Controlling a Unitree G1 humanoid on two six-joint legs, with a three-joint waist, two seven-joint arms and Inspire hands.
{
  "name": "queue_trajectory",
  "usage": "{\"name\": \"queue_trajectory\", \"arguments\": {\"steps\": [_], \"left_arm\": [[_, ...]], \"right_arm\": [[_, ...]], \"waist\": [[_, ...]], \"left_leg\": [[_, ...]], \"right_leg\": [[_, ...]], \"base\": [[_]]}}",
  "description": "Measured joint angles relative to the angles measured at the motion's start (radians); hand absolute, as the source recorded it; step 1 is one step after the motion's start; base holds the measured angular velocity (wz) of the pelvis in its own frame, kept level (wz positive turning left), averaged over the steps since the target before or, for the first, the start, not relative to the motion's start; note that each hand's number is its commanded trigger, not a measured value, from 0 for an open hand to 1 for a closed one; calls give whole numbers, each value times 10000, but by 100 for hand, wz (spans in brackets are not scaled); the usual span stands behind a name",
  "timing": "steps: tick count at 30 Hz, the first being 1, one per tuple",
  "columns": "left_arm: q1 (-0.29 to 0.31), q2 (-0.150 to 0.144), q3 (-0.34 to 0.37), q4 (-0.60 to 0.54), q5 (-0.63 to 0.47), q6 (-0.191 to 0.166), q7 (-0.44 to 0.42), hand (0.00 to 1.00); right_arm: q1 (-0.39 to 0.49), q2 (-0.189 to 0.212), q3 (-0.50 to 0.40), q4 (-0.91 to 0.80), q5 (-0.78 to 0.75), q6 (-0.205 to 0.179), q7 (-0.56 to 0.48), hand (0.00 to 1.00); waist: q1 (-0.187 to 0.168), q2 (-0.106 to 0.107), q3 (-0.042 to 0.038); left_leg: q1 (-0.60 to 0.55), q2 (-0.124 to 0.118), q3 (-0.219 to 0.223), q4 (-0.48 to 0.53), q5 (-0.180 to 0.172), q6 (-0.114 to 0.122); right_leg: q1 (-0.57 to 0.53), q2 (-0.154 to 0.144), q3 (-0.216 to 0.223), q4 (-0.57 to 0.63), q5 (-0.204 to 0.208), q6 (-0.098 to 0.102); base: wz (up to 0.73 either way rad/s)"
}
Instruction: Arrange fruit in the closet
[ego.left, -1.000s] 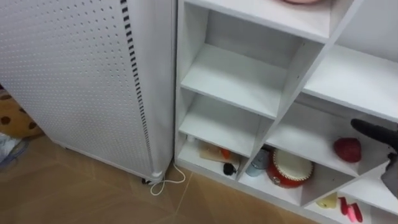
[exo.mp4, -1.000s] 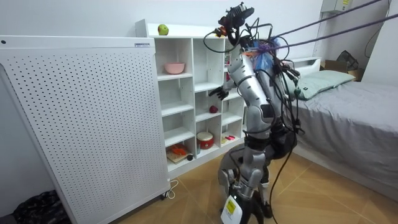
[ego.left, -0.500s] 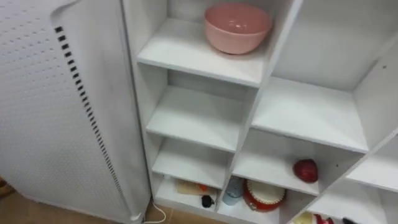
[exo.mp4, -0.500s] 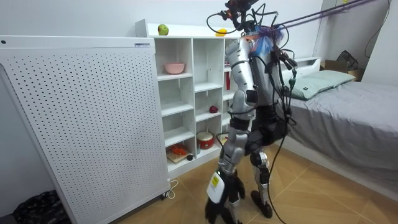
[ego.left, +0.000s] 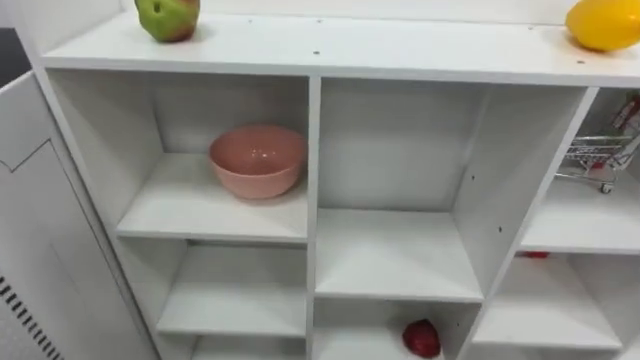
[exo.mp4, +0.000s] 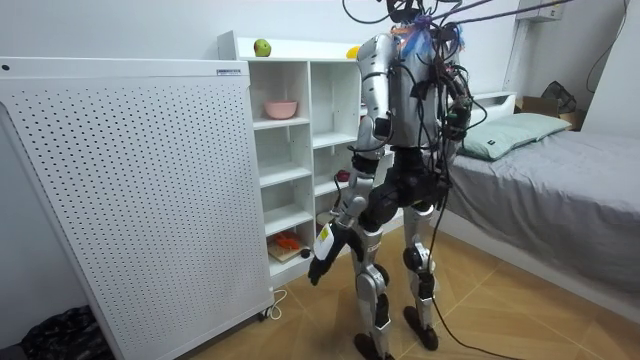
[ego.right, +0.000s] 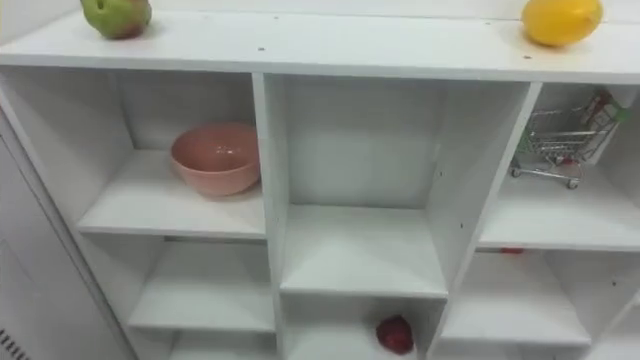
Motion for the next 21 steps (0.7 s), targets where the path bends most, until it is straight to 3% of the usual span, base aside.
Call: {"name": "queue_trajectory", "arguments": {"steps": [2, 4, 9, 17, 21], "left_arm": [[7, -221, 307, 80, 283, 77, 14, 0], [41, -471, 715, 186, 572, 177, 33, 0], [-8, -694, 1462, 267, 1137, 248, 5, 0], [-197, -952, 1781, 267, 1941, 588, -593, 0], [-211, -1238, 2174, 271, 1941, 716, -881, 0]], "right_arm": [[125, 310, -364, 285, 146, 6, -84, 0], [150, 646, -863, 587, 96, 6, -232, 0], [171, 1112, -1886, 1145, -159, 37, -369, 0], [87, 1207, -2219, 1908, -186, 586, -354, 0], [-125, 1213, -2312, 1968, -209, 932, -335, 0]], "waist": [[-20, -13, 1], [-284, -11, -9], [-742, 37, -50], [-843, 154, -34], [-789, 203, -22]], "left_leg": [[406, 0, 18, -179, 0, 0], [914, -21, 36, -463, 6, -11], [1766, -53, 79, -972, 33, -53], [2547, -43, 197, -1273, 50, -79], [2589, -38, 231, -1271, 50, -78]], "right_leg": [[423, 67, 31, -322, 39, 35], [990, 137, 127, -736, 99, 72], [1752, 218, 294, -1200, 153, 128], [2362, 290, 674, -1352, 188, 128], [2341, 307, 811, -1343, 188, 127]], "base": [[7], [0], [-5], [-10], [-9]]}}
